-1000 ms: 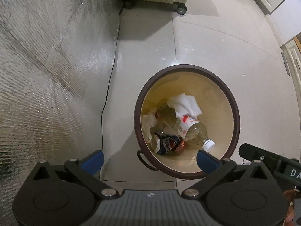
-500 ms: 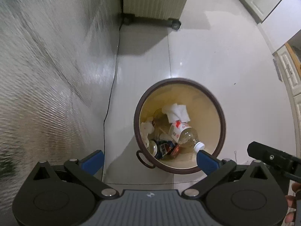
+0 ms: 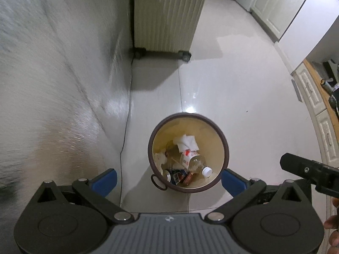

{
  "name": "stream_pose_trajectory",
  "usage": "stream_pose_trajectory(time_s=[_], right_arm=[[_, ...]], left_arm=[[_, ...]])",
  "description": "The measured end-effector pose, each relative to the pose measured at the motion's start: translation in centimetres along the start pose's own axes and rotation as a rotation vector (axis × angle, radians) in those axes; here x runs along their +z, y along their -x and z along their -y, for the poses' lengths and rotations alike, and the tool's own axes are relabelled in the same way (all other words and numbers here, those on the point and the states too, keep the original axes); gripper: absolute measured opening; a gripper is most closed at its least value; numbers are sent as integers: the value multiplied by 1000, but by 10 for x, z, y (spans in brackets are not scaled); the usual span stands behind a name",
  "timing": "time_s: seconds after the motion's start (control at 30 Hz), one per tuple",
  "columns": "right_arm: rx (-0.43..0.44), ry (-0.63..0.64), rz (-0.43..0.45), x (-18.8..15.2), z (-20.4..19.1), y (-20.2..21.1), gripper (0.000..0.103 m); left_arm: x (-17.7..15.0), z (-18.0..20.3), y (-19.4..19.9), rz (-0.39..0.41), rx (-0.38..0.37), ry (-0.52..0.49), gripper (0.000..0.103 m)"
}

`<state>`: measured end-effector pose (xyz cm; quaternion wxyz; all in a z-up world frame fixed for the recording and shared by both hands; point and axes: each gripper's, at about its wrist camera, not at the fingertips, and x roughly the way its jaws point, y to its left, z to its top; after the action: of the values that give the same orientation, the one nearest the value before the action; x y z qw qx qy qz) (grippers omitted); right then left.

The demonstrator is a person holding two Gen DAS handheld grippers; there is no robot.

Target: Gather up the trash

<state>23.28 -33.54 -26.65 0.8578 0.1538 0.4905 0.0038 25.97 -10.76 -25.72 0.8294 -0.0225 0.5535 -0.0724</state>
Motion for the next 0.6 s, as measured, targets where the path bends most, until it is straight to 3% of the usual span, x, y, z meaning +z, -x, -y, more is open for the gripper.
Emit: stream_pose_trajectory(time_s=[0.6], right_arm=[[-15,51,204,-6,-33,170,103]], left_arm=[[-25,16,171,198,-33,-65,103]])
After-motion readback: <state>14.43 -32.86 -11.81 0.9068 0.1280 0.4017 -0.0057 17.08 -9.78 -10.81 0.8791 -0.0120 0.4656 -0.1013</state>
